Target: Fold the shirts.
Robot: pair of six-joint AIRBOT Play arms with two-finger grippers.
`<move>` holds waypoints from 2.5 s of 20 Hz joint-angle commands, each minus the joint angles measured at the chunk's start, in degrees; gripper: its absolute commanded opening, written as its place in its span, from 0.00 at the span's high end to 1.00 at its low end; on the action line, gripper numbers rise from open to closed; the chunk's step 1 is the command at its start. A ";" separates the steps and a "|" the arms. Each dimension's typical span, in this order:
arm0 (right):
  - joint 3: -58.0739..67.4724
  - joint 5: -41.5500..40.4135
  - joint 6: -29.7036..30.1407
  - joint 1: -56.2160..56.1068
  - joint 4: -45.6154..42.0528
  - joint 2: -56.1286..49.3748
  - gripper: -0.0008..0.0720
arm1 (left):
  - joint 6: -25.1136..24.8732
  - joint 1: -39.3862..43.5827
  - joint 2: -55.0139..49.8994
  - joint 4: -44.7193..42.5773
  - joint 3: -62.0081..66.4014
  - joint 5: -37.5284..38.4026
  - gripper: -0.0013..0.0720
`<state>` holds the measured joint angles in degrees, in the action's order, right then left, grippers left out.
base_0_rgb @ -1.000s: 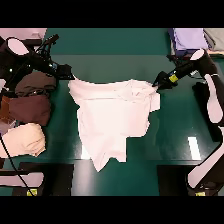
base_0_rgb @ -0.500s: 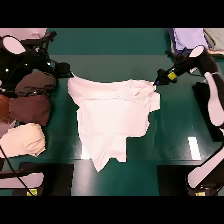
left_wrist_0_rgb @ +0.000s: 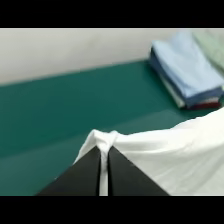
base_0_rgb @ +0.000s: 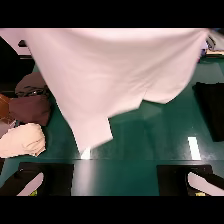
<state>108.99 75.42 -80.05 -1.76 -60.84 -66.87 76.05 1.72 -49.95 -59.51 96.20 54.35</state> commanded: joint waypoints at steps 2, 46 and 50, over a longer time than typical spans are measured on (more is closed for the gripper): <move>0.02 -5.57 0.09 0.52 -4.39 16.87 0.97 | 0.55 0.02 6.80 0.09 11.74 0.61 0.94; -44.74 5.42 3.23 6.54 7.32 4.17 0.46 | 10.27 -4.26 -5.55 -10.56 -54.18 19.54 0.34; -48.76 4.66 3.21 6.49 7.30 9.11 0.46 | 13.68 -4.24 -0.09 -10.21 -64.83 15.80 0.34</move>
<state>63.86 81.10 -76.93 4.62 -53.60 -61.71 87.35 -2.50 -54.61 -69.91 40.27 73.12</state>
